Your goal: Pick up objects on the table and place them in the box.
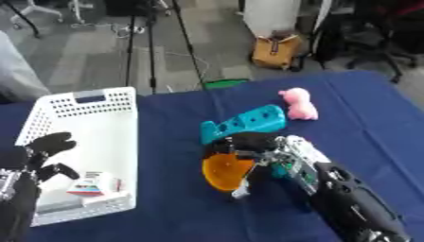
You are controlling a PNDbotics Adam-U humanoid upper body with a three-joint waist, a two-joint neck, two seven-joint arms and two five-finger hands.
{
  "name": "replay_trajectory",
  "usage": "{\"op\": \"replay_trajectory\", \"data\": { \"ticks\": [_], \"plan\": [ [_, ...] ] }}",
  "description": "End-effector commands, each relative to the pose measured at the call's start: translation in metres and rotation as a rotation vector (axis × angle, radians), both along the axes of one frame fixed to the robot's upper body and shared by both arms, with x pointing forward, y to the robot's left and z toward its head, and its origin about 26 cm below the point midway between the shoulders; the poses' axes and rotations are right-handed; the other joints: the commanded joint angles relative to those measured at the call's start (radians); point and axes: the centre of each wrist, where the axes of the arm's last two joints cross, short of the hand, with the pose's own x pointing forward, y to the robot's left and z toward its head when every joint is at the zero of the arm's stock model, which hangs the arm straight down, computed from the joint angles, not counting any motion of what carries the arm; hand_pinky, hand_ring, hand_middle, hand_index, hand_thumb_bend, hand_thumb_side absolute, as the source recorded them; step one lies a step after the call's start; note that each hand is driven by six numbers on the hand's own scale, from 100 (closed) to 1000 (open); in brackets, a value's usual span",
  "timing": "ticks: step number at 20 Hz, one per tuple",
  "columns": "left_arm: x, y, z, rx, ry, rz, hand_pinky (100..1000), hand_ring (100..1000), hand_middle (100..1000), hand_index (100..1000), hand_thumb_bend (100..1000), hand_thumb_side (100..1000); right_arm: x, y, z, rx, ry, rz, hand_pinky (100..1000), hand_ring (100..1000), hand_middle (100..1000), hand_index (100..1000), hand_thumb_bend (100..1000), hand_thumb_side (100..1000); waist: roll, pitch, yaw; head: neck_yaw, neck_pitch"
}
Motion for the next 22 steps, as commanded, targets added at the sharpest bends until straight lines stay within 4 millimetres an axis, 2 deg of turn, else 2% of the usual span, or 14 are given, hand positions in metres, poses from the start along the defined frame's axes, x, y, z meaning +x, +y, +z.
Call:
{"op": "replay_trajectory", "data": {
  "ticks": [1, 2, 3, 4, 5, 6, 8, 10, 11, 12, 17, 22],
  "plan": [
    [0.001, -0.001, 0.007, 0.002, -0.023, -0.011, 499, 814, 785, 790, 294, 1000, 0.003, -0.005, 0.006, -0.178, 0.019, 0.188, 852, 842, 871, 901, 671, 613, 0.0, -0.011, 0.002, -0.005, 0.004],
    [0.001, -0.001, 0.007, 0.002, -0.023, -0.011, 499, 814, 785, 790, 294, 1000, 0.003, -0.005, 0.005, -0.175, 0.019, 0.187, 830, 829, 864, 896, 674, 610, 0.0, -0.011, 0.002, -0.005, 0.004],
    [0.001, -0.001, 0.007, 0.002, -0.023, -0.011, 499, 814, 785, 790, 294, 1000, 0.003, -0.005, 0.005, -0.174, 0.019, 0.186, 669, 751, 840, 886, 673, 593, 0.0, -0.011, 0.002, -0.006, 0.004],
    [0.001, -0.001, 0.007, 0.002, -0.024, -0.011, 499, 814, 785, 790, 294, 1000, 0.003, -0.005, 0.004, -0.171, 0.02, 0.185, 669, 734, 835, 885, 672, 588, 0.0, -0.011, 0.003, -0.006, 0.004],
    [0.001, -0.001, 0.007, 0.002, -0.024, -0.011, 499, 814, 785, 790, 294, 1000, 0.003, -0.006, 0.004, -0.169, 0.021, 0.185, 626, 706, 831, 884, 669, 580, -0.001, -0.011, 0.003, -0.006, 0.004],
    [0.001, -0.001, 0.007, 0.002, -0.024, -0.012, 499, 814, 785, 790, 295, 1000, 0.003, -0.006, 0.003, -0.168, 0.021, 0.183, 521, 626, 823, 879, 650, 546, -0.001, -0.011, 0.003, -0.006, 0.004],
    [0.001, -0.001, 0.007, 0.003, -0.023, -0.012, 499, 814, 785, 790, 295, 1000, 0.003, -0.007, 0.003, -0.165, 0.023, 0.18, 462, 587, 820, 875, 627, 516, -0.001, -0.011, 0.003, -0.006, 0.004],
    [0.001, -0.001, 0.007, 0.003, -0.023, -0.012, 499, 814, 785, 790, 295, 1000, 0.004, -0.008, 0.003, -0.161, 0.023, 0.176, 339, 503, 814, 867, 526, 416, -0.001, -0.011, 0.003, -0.006, 0.004],
    [0.001, -0.001, 0.007, 0.003, -0.023, -0.011, 499, 814, 785, 790, 295, 1000, 0.004, -0.009, 0.002, -0.158, 0.022, 0.173, 339, 503, 814, 867, 526, 416, -0.001, -0.011, 0.003, -0.007, 0.004],
    [0.001, -0.001, 0.007, 0.002, -0.023, -0.011, 499, 814, 785, 790, 295, 1000, 0.004, -0.01, 0.002, -0.154, 0.022, 0.17, 276, 459, 807, 860, 486, 363, -0.001, -0.01, 0.003, -0.007, 0.004],
    [0.001, -0.001, 0.007, 0.002, -0.023, -0.01, 499, 814, 785, 790, 295, 1000, 0.004, -0.011, 0.002, -0.133, 0.014, 0.164, 209, 394, 799, 853, 474, 335, 0.0, -0.009, 0.002, -0.007, 0.003],
    [0.001, -0.001, 0.007, 0.002, -0.023, -0.009, 499, 813, 785, 790, 295, 1000, 0.005, -0.008, 0.012, -0.085, -0.02, 0.176, 208, 384, 797, 850, 477, 337, -0.001, -0.01, 0.001, -0.008, 0.002]
  ]
}}
